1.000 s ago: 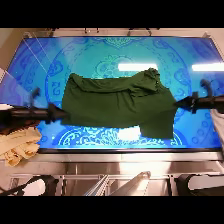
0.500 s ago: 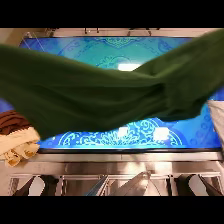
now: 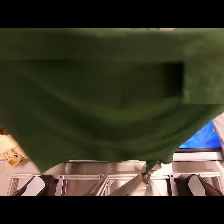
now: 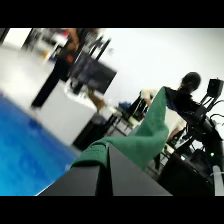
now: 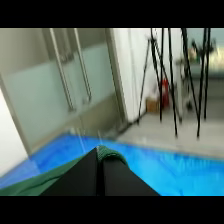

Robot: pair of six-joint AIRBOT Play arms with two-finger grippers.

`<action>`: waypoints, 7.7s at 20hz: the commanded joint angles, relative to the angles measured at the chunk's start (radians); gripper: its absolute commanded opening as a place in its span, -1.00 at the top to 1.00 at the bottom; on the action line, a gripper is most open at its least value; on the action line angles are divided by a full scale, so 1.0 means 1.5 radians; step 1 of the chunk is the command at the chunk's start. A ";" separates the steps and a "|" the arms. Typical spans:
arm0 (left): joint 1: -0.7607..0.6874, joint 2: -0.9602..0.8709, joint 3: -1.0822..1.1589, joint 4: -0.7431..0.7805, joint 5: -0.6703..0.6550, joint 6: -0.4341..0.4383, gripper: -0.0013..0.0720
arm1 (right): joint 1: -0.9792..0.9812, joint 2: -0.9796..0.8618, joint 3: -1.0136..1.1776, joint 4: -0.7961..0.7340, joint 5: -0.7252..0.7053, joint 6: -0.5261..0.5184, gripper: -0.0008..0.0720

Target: Fold the shirts.

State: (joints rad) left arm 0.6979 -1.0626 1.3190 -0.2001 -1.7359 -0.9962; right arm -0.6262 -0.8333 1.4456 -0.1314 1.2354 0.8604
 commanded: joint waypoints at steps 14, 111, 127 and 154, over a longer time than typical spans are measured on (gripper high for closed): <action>-0.245 -0.743 0.342 0.281 0.185 -0.018 0.88 | 0.201 -0.566 -0.135 -0.069 -0.295 -0.106 0.92; -0.498 -0.374 0.157 0.743 0.255 -0.184 0.95 | 0.237 -0.745 -0.020 -0.193 0.025 0.078 0.92; -0.784 -0.785 0.500 0.745 0.347 -0.315 0.96 | 0.208 -0.510 0.002 -0.193 0.235 0.126 0.92; -0.451 -0.229 -0.004 0.352 0.180 -0.043 0.96 | 0.822 -0.883 0.409 -0.307 -0.171 0.289 0.00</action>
State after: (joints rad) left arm 0.0154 -1.4677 1.4456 0.3321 -1.4593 -1.1168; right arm 0.5938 -2.0899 1.9656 -0.5865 0.9222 1.2194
